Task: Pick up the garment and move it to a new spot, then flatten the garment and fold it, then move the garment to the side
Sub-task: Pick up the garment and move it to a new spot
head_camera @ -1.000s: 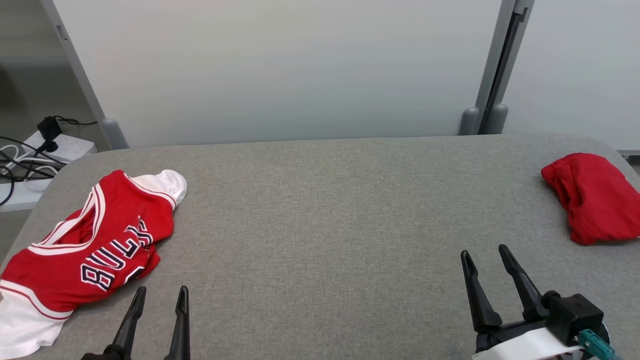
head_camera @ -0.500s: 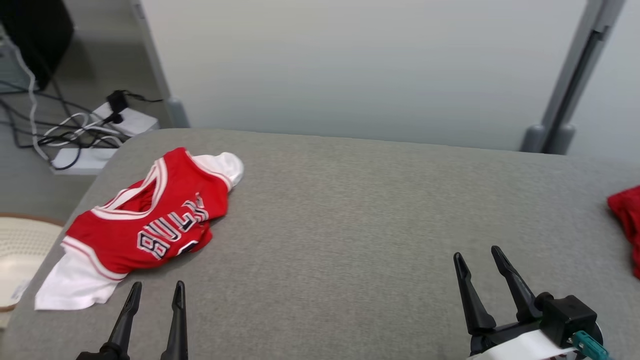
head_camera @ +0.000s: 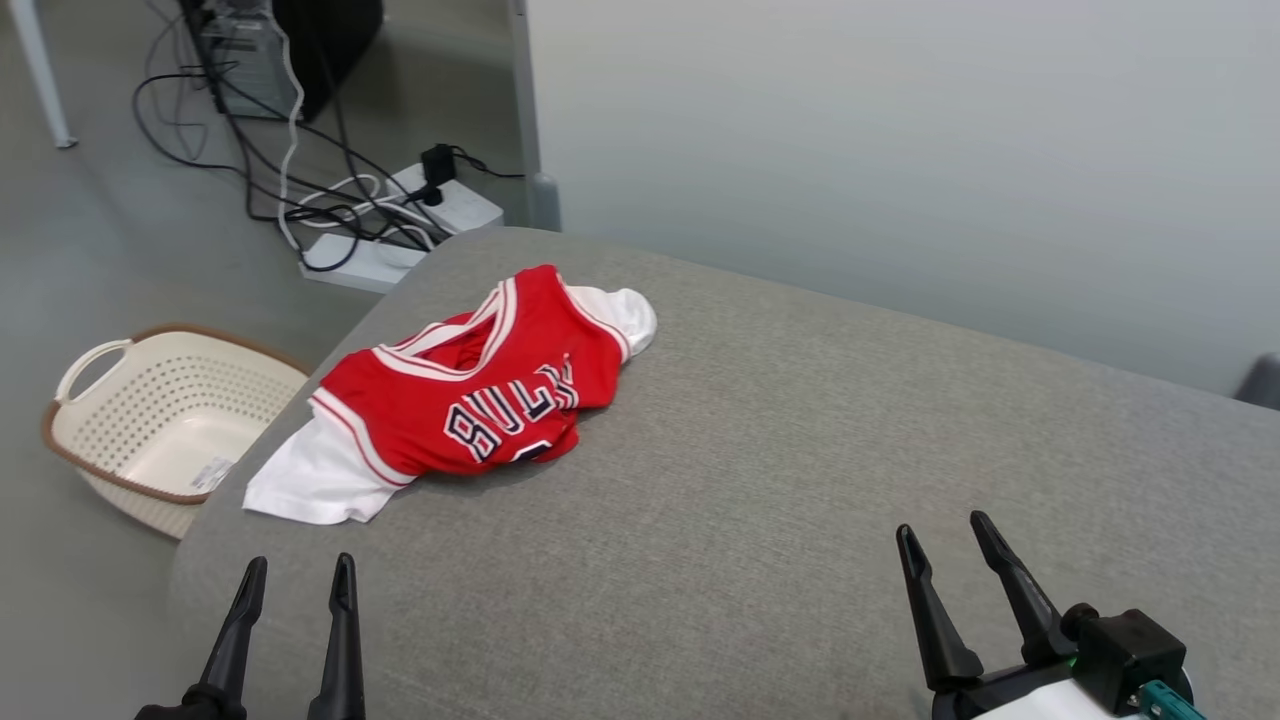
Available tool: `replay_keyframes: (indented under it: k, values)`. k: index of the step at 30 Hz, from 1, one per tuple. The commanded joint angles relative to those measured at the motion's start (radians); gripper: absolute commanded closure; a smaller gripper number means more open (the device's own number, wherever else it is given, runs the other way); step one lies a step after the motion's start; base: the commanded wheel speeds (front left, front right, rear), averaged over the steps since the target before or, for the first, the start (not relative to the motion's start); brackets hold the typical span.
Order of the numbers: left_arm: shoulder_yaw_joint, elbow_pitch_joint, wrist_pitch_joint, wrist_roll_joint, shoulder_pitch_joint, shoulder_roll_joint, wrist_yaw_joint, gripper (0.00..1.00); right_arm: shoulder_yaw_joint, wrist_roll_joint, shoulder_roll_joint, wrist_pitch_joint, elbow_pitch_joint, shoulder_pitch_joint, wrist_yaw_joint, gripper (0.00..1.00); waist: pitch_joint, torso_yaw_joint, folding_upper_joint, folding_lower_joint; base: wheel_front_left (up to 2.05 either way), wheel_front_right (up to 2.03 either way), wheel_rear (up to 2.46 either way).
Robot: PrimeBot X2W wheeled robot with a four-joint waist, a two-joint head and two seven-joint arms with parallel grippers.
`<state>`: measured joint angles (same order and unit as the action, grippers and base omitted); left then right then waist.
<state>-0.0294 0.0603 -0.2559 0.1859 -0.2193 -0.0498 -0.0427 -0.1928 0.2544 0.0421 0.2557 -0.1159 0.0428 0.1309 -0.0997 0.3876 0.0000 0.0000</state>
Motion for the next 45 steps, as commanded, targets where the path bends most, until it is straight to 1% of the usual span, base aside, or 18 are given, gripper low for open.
replay_keyframes:
  k: [1, 10, 21, 26, 33, 39, 43, 45]
  values:
    - [-0.035, 0.034, -0.006, 0.004, 0.024, 0.000, 0.010, 0.00, -0.028, 0.010, 0.008, 0.006, 0.028, -0.022, 0.000, 0.00, 0.002, 0.030, 0.0000, 0.0000, 0.00, 0.00, 0.00]
    - [-0.052, 0.047, -0.006, 0.016, 0.018, 0.000, 0.021, 0.00, -0.042, 0.011, 0.008, 0.006, 0.018, -0.040, 0.000, 0.00, 0.015, 0.047, 0.0000, 0.0000, 0.00, 0.00, 0.00]
    - [-0.057, 0.024, -0.006, 0.038, 0.025, 0.000, 0.015, 0.00, -0.037, 0.004, 0.008, 0.006, 0.013, -0.030, 0.000, 0.00, 0.026, 0.049, 0.0000, 0.0000, 0.00, 0.00, 0.00]
    - [-0.065, 0.005, -0.006, 0.086, 0.066, 0.000, 0.006, 0.00, -0.024, -0.024, 0.008, 0.006, 0.029, -0.033, 0.000, 0.00, 0.087, 0.025, 0.0000, 0.0000, 0.00, 0.00, 0.00]
    - [-0.083, -0.026, -0.006, 0.152, 0.185, 0.000, 0.000, 0.00, 0.001, -0.099, 0.008, 0.006, 0.037, -0.080, 0.000, 0.00, 0.206, -0.013, 0.0000, 0.0000, 0.00, 0.00, 0.00]
    - [-0.092, -0.122, -0.006, 0.173, 0.314, 0.000, -0.027, 0.00, 0.011, -0.148, 0.011, 0.006, 0.050, -0.131, 0.000, 0.00, 0.297, -0.046, 0.0000, 0.0000, 0.00, 0.00, 0.00]
    - [-0.100, -0.239, -0.006, 0.187, 0.421, 0.000, -0.050, 0.00, 0.016, -0.163, 0.018, 0.006, 0.056, -0.160, 0.000, 0.00, 0.345, -0.066, 0.0000, 0.0000, 0.00, 0.00, 0.00]
    - [-0.089, -0.319, -0.006, 0.184, 0.471, 0.000, -0.062, 0.00, 0.015, -0.166, 0.022, 0.006, 0.058, -0.169, 0.000, 0.00, 0.364, -0.076, 0.0000, 0.0000, 0.00, 0.00, 0.00]
